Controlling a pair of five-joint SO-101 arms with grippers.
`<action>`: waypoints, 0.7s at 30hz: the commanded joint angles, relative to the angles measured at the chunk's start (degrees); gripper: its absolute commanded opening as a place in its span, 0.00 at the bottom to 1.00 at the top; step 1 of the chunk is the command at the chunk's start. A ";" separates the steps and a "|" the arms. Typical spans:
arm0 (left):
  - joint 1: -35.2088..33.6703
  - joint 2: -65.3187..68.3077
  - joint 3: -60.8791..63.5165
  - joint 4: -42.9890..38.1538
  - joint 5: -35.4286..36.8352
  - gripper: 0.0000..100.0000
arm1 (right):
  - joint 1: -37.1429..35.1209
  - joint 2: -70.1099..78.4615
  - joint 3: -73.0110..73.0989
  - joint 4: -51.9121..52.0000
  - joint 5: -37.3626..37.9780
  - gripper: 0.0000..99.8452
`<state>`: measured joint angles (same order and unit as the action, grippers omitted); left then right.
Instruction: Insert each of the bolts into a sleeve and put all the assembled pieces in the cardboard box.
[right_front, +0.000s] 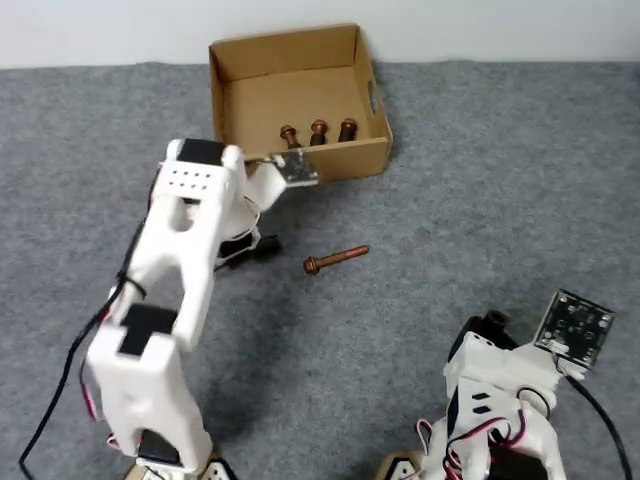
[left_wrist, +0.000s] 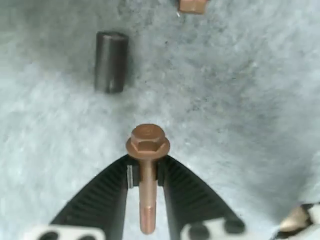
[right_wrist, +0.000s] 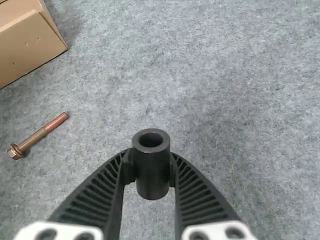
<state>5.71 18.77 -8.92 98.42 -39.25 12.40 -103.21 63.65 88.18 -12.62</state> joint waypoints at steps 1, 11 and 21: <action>2.11 -15.21 3.65 1.14 7.12 0.01 | 0.13 -0.40 -2.02 -0.22 0.79 0.01; 5.71 -35.25 14.99 1.05 39.12 0.01 | -10.51 -0.40 -2.02 -1.89 9.14 0.01; 6.07 -52.84 26.95 -11.96 52.84 0.00 | -18.86 -0.31 0.44 -10.68 9.67 0.01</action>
<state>11.16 -26.68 14.55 92.44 10.24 -4.57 -103.21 63.91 80.70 -3.47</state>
